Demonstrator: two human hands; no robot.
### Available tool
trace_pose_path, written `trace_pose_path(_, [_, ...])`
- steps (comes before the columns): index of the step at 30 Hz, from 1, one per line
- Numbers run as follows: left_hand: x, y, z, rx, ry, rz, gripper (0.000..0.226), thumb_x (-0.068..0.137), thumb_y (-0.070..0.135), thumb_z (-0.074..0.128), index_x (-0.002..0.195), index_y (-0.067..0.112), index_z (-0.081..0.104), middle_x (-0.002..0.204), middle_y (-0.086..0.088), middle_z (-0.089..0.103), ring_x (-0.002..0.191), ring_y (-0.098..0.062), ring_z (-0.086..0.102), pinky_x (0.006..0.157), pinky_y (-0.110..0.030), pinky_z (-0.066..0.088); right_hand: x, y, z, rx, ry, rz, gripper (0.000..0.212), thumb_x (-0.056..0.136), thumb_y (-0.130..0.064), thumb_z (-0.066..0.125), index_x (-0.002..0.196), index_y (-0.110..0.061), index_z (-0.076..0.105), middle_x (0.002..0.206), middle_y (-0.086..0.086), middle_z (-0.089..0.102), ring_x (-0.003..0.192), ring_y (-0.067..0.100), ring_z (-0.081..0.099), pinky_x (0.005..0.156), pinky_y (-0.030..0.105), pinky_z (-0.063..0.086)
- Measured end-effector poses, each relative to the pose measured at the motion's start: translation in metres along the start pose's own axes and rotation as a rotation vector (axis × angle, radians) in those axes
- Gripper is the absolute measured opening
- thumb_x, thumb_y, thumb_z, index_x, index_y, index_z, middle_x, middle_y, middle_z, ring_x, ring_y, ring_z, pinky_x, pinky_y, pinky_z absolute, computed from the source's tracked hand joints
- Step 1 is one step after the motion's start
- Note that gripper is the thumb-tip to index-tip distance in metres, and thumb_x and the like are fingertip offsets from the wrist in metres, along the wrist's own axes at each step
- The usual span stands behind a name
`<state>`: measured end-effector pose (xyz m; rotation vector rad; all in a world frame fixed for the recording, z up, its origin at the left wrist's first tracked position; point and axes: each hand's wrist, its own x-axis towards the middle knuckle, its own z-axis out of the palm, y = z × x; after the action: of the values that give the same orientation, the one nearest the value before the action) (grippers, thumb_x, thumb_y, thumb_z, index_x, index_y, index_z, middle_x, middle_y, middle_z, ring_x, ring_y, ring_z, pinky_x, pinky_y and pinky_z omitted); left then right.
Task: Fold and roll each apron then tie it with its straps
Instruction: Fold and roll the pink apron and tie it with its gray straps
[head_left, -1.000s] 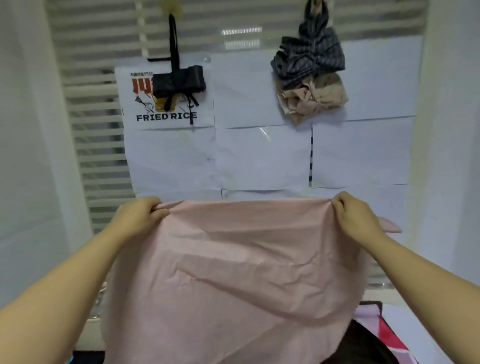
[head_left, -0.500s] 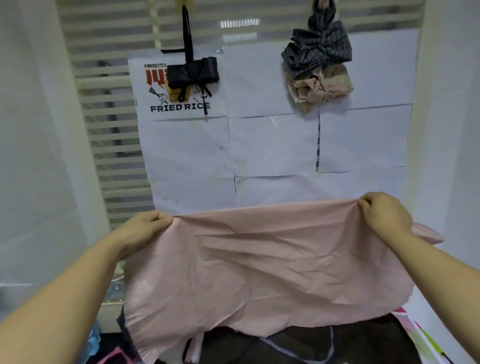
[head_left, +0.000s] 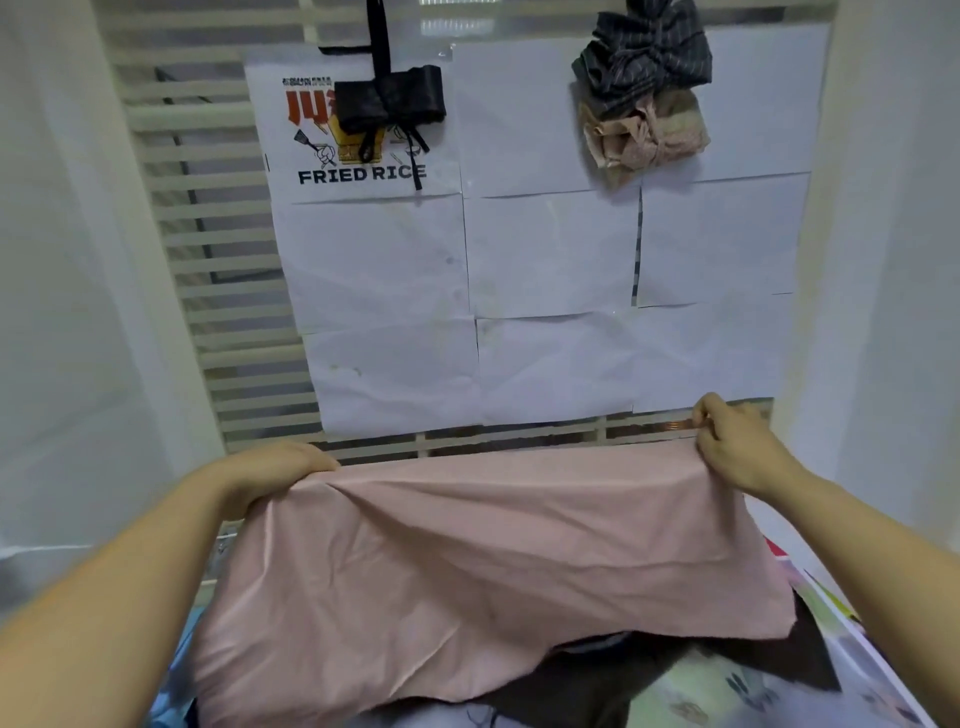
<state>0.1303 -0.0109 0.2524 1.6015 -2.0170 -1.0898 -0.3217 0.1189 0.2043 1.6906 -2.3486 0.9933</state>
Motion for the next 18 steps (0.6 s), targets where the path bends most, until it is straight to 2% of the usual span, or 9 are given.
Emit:
trace_pose_path(3, [0.010,-0.009,-0.001,-0.074,0.084,-0.010,0.018,0.091,0.013,0.057,0.097,0.009,0.073,0.107,-0.009,0.067,0.097,-0.021,0.061,0.084,-0.034,0.051,-0.006,-0.007,-0.002,0.088,-0.038,-0.081,0.019,0.092,-0.006,0.040,0.082,-0.022,0.040,0.069,0.004,0.051,0.075,0.029,0.046,0.061,0.029,0.034])
trace_pose_path(4, [0.016,-0.014,-0.004,-0.092,0.155,-0.014,0.019,0.093,0.010,0.054,0.100,0.013,0.072,0.111,-0.005,0.065,0.100,-0.021,0.059,0.086,-0.033,0.048,-0.007,-0.010,-0.003,0.097,-0.060,-0.116,0.016,0.094,-0.016,0.039,0.081,-0.025,0.040,0.071,0.003,0.053,0.074,0.027,0.048,0.063,0.026,0.035])
trace_pose_path(6, [0.027,-0.024,-0.009,-0.098,0.288,-0.028,0.024,0.093,0.008,0.051,0.108,0.012,0.070,0.118,-0.005,0.063,0.104,-0.024,0.057,0.093,-0.034,0.045,-0.011,-0.019,-0.004,0.023,-0.099,-0.189,0.012,0.096,-0.038,0.039,0.090,-0.030,0.045,0.081,-0.003,0.058,0.078,0.022,0.052,0.068,0.032,0.038])
trace_pose_path(7, [0.031,-0.029,-0.010,-0.089,0.336,-0.033,0.025,0.093,0.007,0.051,0.108,0.009,0.071,0.117,-0.007,0.064,0.102,-0.025,0.057,0.093,-0.034,0.045,-0.012,-0.023,-0.004,-0.051,-0.109,-0.241,0.019,0.094,-0.049,0.041,0.102,-0.033,0.048,0.091,-0.009,0.057,0.081,0.017,0.052,0.070,0.034,0.040])
trace_pose_path(9, [0.038,-0.036,-0.011,-0.075,0.407,-0.035,0.025,0.094,0.003,0.048,0.102,0.004,0.072,0.108,-0.010,0.066,0.091,-0.026,0.057,0.081,-0.032,0.044,-0.010,-0.031,-0.004,-0.204,-0.120,-0.383,0.056,0.083,-0.071,0.036,0.131,-0.042,0.039,0.102,-0.014,0.042,0.076,0.007,0.046,0.070,0.033,0.040])
trace_pose_path(11, [0.045,-0.043,-0.013,-0.073,0.469,-0.037,0.026,0.094,0.001,0.046,0.097,0.004,0.072,0.099,-0.010,0.065,0.084,-0.026,0.056,0.075,-0.032,0.041,-0.005,-0.037,-0.005,-0.338,-0.128,-0.523,0.074,0.077,-0.082,0.024,0.140,-0.044,0.030,0.103,-0.011,0.033,0.066,0.008,0.045,0.063,0.032,0.041])
trace_pose_path(14, [0.057,-0.051,-0.020,-0.030,0.546,-0.035,0.028,0.096,0.003,0.044,0.092,0.003,0.072,0.100,-0.013,0.065,0.089,-0.027,0.055,0.082,-0.034,0.041,0.004,-0.037,-0.004,-0.443,-0.060,-0.741,0.060,0.089,-0.073,0.020,0.132,-0.039,0.045,0.099,-0.005,0.041,0.057,0.017,0.051,0.050,0.028,0.042])
trace_pose_path(16, [0.064,-0.050,-0.020,0.026,0.591,-0.019,0.028,0.096,0.005,0.043,0.088,0.004,0.069,0.098,-0.015,0.062,0.090,-0.028,0.053,0.085,-0.036,0.041,0.014,-0.036,-0.001,-0.455,0.051,-0.855,0.045,0.098,-0.055,0.026,0.111,-0.030,0.061,0.087,-0.001,0.047,0.047,0.019,0.046,0.041,0.026,0.037])
trace_pose_path(18, [0.070,-0.047,-0.018,0.054,0.614,0.044,0.025,0.096,0.006,0.044,0.095,0.004,0.069,0.102,-0.015,0.062,0.100,-0.031,0.055,0.092,-0.038,0.041,0.021,-0.036,0.000,-0.464,0.144,-0.871,0.037,0.096,-0.042,0.036,0.090,-0.022,0.068,0.079,0.000,0.050,0.045,0.022,0.043,0.039,0.025,0.035])
